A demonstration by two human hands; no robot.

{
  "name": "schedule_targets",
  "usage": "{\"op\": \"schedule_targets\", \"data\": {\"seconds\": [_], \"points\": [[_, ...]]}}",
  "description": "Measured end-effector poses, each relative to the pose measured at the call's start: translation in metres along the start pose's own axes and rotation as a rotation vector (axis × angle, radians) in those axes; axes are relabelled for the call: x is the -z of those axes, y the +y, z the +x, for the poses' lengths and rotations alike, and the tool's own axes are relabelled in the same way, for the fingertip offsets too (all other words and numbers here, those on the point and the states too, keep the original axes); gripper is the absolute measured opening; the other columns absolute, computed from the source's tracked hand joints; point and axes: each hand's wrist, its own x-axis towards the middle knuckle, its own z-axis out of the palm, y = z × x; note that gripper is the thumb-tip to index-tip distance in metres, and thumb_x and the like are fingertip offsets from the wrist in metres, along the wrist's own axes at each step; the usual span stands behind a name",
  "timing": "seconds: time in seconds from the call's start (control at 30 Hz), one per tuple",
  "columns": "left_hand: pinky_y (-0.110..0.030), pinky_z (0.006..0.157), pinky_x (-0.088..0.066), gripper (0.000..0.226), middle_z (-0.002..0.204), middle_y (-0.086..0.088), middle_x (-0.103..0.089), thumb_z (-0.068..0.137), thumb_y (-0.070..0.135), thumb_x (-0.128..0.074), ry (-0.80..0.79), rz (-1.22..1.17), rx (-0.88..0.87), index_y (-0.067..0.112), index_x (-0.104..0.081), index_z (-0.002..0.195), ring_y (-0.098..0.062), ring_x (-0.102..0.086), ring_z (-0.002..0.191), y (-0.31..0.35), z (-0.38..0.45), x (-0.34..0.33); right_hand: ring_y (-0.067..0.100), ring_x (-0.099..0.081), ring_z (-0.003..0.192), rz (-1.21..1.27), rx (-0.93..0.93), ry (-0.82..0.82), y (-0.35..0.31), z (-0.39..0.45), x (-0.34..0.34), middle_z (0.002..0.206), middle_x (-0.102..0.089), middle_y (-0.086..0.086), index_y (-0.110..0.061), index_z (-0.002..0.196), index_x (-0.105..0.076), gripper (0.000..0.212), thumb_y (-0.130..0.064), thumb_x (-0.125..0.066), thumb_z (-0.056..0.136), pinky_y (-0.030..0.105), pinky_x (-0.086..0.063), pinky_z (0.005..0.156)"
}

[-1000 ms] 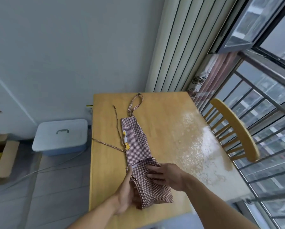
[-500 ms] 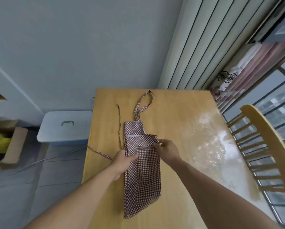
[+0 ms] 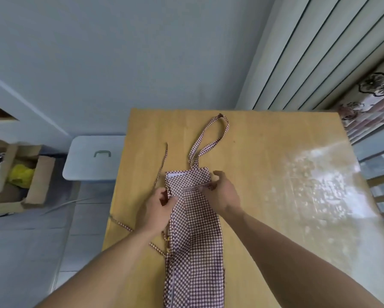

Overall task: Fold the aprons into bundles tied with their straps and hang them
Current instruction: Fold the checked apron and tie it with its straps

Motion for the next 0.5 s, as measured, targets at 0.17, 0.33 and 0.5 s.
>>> {"op": "schedule_targets", "data": {"seconds": [0.17, 0.33, 0.5], "points": [[-0.033, 0.079, -0.048, 0.037, 0.097, 0.007, -0.064, 0.105, 0.039, -0.034, -0.091, 0.674, -0.296, 0.023, -0.064, 0.089, -0.016, -0.061, 0.088, -0.011, -0.013, 0.030, 0.015, -0.068, 0.104, 0.006, -0.049, -0.025, 0.017, -0.029, -0.011, 0.128, -0.067, -0.007, -0.027, 0.137, -0.050, 0.067, -0.060, -0.072, 0.083, 0.035, -0.060, 0.085], [-0.034, 0.080, -0.047, 0.054, 0.100, 0.002, -0.071, 0.105, 0.053, -0.025, 0.008, 0.880, -0.088, 0.024, -0.069, 0.090, -0.021, -0.065, 0.095, -0.036, -0.022, 0.066, 0.010, -0.065, 0.097, 0.090, -0.052, 0.006, 0.030, -0.053, -0.008, 0.129, -0.067, -0.005, -0.027, 0.138, -0.050, 0.067, -0.058, -0.074, 0.083, 0.028, -0.059, 0.079], [-0.033, 0.069, -0.051, 0.055, 0.088, -0.001, -0.069, 0.095, 0.071, -0.037, -0.014, 0.449, 0.133, 0.024, -0.061, 0.078, -0.025, -0.065, 0.080, -0.019, -0.038, 0.049, 0.009, -0.065, 0.096, 0.097, -0.064, 0.028, 0.048, -0.112, -0.017, 0.115, -0.061, -0.011, -0.032, 0.142, -0.045, 0.082, -0.075, -0.068, 0.076, 0.029, -0.059, 0.078]]}}
